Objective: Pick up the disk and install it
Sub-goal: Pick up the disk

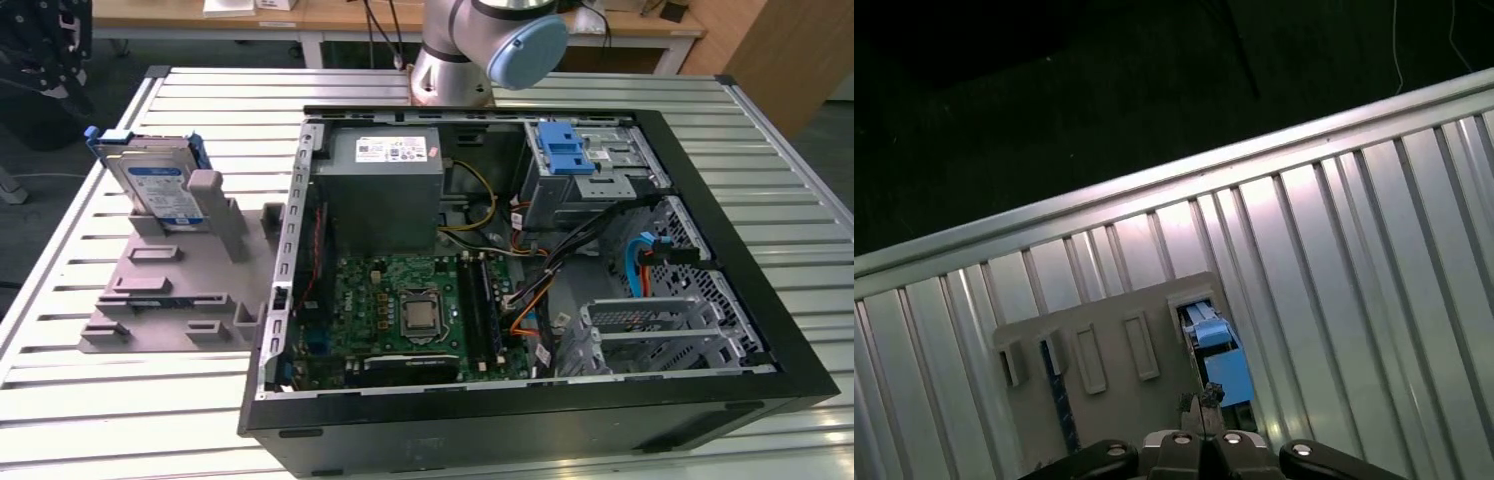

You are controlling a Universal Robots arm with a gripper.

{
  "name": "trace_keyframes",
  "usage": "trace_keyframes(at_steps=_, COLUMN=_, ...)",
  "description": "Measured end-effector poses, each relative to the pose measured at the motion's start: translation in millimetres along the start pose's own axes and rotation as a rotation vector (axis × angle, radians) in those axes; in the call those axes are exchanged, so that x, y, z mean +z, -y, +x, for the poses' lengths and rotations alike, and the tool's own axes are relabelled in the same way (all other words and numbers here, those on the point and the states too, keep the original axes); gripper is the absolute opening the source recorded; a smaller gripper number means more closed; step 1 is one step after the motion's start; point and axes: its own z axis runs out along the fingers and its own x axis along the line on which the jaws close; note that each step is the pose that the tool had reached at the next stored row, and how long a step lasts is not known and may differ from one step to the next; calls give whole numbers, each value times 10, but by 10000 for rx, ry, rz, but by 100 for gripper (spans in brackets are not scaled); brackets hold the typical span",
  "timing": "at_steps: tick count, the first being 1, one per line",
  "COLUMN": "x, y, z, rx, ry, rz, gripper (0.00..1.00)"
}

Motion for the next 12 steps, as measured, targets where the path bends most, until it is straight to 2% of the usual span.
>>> trace_keyframes(at_steps=9, x=6, y=0, z=1, rx=-27, ry=1, rz=2, gripper=11)
trace_keyframes(at_steps=11, x=18, y=-1, z=1, rx=-74, ry=8, rz=25, gripper=23)
trace_keyframes(at_steps=12, x=23, y=-1, z=1, rx=-124, ry=14, rz=50, gripper=23)
